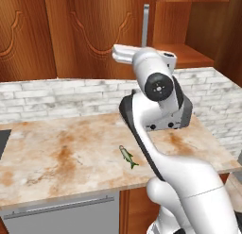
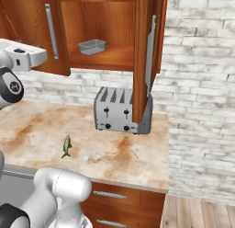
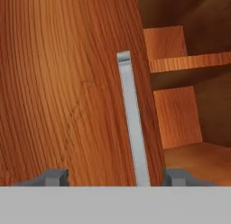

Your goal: Retrieve the tupperware from the cabinet, then place the raw meat into the tupperware to avoid contamination.

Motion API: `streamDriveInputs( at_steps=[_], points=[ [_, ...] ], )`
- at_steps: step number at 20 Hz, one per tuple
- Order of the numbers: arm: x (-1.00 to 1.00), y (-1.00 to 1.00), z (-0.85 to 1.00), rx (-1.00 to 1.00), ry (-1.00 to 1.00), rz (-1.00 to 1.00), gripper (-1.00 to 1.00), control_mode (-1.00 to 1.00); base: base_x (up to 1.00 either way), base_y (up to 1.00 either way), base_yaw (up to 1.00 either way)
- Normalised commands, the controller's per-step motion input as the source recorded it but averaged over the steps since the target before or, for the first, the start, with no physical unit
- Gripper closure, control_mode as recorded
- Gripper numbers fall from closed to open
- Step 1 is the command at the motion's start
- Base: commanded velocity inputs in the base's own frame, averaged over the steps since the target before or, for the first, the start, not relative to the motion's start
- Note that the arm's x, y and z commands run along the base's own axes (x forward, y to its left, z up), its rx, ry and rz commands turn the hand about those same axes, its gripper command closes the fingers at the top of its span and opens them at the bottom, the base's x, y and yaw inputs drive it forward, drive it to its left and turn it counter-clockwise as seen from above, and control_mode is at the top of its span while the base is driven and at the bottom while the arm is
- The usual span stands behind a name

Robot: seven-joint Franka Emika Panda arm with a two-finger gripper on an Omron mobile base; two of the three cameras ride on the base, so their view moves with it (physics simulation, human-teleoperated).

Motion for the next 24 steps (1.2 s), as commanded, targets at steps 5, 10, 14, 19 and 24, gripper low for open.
streamDriveInputs(
  at_steps=[5, 10, 14, 19, 24],
  points=[
    [0.11, -0.43, 0.27, 0.28, 0.13, 0.00, -1.00, -1.00, 0.00, 0.00, 0.00],
    [0.02, -0.31, 0.09, 0.29, 0.13, 0.00, -1.00, -1.00, 0.00, 0.00, 0.00],
    [0.06, -0.13, 0.00, 0.23, 0.03, 0.00, -1.00, -1.00, 0.00, 0.00, 0.00],
    [0.00, -0.25, 0.00, 0.27, 0.00, 0.00, -1.00, -1.00, 0.00, 0.00, 0.00],
    [0.00, -0.40, 0.00, 0.36, 0.00, 0.03, -1.00, -1.00, 0.00, 0.00, 0.00]
  ],
)
